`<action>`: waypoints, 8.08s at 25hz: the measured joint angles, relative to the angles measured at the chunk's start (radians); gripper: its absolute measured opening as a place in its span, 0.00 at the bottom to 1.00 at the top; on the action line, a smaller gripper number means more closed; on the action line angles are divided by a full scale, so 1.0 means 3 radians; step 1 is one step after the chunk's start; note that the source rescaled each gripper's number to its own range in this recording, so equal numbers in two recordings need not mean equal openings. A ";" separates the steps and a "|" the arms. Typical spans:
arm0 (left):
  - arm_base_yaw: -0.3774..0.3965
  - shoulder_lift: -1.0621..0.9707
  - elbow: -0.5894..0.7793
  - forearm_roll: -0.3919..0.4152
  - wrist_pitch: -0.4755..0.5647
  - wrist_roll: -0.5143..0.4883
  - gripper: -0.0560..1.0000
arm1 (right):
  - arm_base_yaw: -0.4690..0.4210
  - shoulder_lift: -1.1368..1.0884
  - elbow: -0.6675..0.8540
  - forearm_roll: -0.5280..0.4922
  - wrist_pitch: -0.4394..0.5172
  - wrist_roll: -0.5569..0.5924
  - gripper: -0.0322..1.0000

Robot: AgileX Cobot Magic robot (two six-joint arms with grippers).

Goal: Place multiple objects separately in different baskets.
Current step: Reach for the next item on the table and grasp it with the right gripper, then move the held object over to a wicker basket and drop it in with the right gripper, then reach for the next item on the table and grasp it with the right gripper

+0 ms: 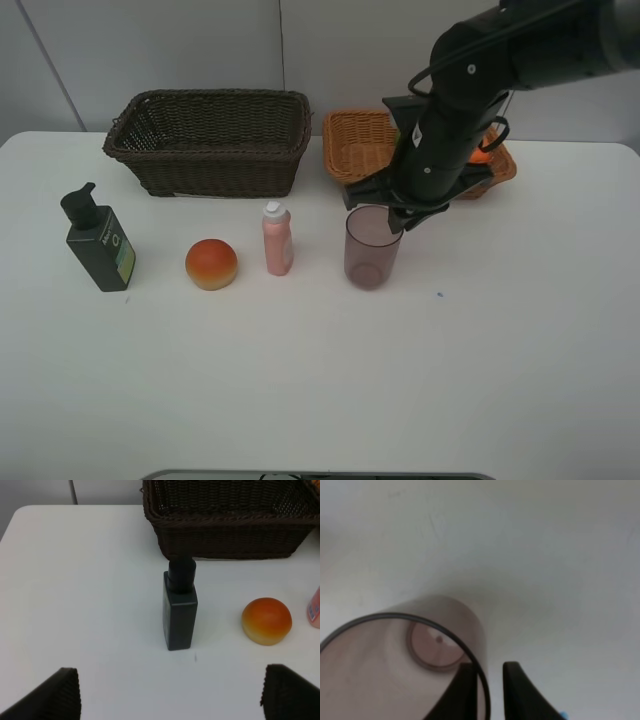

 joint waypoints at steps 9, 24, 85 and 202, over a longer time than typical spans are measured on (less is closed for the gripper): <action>0.0000 0.0000 0.0000 0.0000 0.0000 0.0000 0.89 | 0.0000 0.0000 0.0000 0.0000 0.0000 -0.0008 0.03; 0.0000 0.0000 0.0000 0.0000 0.0000 0.0000 0.89 | 0.0000 0.0107 0.0000 0.0000 -0.0006 -0.0008 0.03; 0.0000 0.0000 0.0000 0.0000 0.0000 0.0000 0.89 | 0.0031 0.0784 -0.1976 0.0348 -0.0622 -0.0338 0.03; 0.0000 0.0000 0.0000 0.0000 0.0000 0.0000 0.89 | 0.0813 0.1537 -0.2338 0.0218 0.1081 -0.6645 0.73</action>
